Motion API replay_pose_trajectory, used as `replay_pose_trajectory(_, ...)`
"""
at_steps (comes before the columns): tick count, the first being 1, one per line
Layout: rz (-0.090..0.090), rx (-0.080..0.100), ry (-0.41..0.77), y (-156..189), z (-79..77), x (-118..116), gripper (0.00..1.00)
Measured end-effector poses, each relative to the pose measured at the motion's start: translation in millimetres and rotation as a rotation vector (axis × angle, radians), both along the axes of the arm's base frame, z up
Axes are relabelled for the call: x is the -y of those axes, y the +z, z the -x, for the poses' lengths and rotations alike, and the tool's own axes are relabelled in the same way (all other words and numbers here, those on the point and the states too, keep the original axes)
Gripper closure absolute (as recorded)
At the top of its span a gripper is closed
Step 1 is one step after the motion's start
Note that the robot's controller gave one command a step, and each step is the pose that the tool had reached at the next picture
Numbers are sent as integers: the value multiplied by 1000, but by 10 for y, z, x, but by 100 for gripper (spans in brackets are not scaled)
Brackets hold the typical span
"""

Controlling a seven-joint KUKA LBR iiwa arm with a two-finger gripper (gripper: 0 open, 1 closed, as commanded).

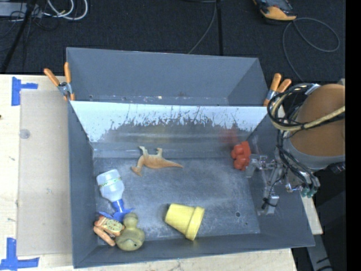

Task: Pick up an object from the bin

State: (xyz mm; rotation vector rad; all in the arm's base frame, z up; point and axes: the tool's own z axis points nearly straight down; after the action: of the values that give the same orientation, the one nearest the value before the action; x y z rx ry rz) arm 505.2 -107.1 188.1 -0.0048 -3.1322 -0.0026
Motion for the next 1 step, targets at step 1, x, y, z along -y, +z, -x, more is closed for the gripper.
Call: replay_pose_trajectory(1,0,3,1,20,-4,-2,0)
